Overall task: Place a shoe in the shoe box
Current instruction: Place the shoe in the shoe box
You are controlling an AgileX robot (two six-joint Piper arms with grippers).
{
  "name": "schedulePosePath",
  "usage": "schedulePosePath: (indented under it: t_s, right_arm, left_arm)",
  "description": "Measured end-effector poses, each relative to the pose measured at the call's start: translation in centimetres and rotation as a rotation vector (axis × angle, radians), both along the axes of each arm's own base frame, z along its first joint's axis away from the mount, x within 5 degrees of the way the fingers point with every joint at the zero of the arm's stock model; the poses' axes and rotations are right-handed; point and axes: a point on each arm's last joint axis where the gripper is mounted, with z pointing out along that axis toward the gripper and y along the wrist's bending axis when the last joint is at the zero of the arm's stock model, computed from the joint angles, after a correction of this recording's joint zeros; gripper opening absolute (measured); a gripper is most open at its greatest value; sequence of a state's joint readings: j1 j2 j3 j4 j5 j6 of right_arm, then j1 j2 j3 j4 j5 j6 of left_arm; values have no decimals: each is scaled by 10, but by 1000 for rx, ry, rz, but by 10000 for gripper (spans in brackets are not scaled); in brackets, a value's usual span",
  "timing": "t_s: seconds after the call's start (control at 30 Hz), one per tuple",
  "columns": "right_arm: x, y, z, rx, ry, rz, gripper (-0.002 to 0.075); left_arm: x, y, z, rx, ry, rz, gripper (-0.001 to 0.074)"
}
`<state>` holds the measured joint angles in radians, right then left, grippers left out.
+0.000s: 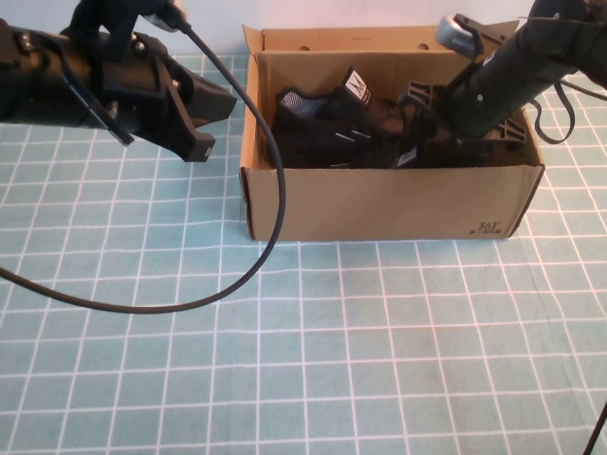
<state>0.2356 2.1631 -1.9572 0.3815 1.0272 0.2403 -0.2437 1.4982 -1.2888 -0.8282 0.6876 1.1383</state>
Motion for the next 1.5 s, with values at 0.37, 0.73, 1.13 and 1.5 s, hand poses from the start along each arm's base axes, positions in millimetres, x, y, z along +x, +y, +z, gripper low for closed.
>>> schedulePosePath:
  t_s: [0.37, 0.73, 1.13, 1.5]
  right_arm:
    - [-9, -8, 19, -75, -24, 18, 359]
    - [-46, -24, 85, -177, -89, 54, 249]
    - [-107, -26, 134, -293, -182, 104, -1]
    - [-261, -31, 175, -364, -344, 141, -8]
  left_arm:
    - [-1, 0, 0, 1, 6, -7, 0]
    - [0, 0, 1, -9, 0, 4, 0]
    - [-1, 2, 13, -84, -33, 74, 0]
    - [-73, 24, 62, -204, -184, 155, -1]
